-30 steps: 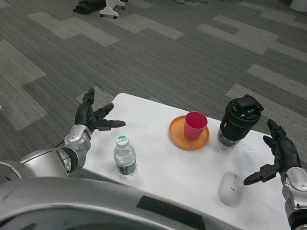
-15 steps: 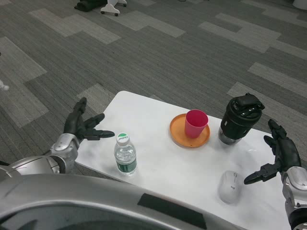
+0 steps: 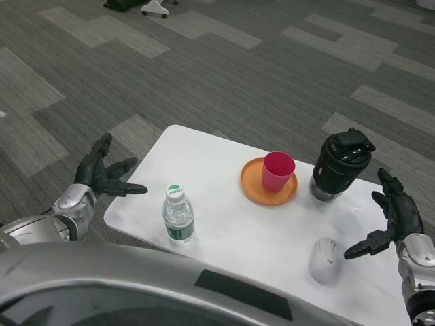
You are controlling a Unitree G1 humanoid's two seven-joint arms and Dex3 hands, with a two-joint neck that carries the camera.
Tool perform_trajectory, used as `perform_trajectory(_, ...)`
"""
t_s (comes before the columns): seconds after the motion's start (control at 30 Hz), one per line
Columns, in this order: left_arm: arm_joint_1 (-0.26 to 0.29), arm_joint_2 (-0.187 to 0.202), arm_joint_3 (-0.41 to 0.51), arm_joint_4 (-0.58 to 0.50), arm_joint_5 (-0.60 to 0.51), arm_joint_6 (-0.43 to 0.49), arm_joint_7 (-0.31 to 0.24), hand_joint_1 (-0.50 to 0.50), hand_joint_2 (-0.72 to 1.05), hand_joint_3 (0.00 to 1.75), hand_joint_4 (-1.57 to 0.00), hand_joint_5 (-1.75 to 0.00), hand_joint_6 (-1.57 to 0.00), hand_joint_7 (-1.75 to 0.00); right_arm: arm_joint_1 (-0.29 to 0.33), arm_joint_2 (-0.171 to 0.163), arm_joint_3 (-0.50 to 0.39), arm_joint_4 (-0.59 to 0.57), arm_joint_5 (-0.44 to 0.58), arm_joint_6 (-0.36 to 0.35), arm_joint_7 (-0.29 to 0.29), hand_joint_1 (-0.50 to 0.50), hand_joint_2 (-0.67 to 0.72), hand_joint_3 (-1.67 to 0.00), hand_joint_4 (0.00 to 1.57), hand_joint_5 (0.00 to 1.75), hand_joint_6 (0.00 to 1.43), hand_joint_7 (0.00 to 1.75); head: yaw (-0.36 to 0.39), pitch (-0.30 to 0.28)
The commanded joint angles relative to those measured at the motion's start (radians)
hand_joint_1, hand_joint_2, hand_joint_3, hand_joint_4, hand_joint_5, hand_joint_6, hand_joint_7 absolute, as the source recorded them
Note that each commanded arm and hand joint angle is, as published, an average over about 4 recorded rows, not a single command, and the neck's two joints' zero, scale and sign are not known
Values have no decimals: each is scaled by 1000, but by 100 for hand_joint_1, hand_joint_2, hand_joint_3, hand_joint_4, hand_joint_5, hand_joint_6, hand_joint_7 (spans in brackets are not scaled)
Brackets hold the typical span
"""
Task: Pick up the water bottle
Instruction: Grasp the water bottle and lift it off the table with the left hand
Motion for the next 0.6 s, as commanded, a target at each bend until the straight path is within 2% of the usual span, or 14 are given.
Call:
perform_trajectory(0.03,-2,61,-42,-53,51,13,-73,50,-17,9,-4,0,0,0,-27,0,1,9,6,4,1,-21,53,-16,3,58,0,0,5,-4)
perform_trajectory(0.13,-2,100,-93,-105,68,14,-121,50,-21,9,-4,0,0,0,-34,0,4,19,6,4,1,-21,53,-16,3,58,0,0,8,-6)
perform_trajectory(0.27,-7,130,-139,-138,89,16,-143,50,-28,9,-4,0,0,0,-43,-1,8,30,6,5,2,-21,53,-16,3,58,0,0,12,-14)
perform_trajectory(0.6,7,139,-158,-296,211,18,-142,50,-28,9,-7,0,0,0,-67,5,19,64,6,7,6,-21,53,-16,3,58,0,0,28,-22)
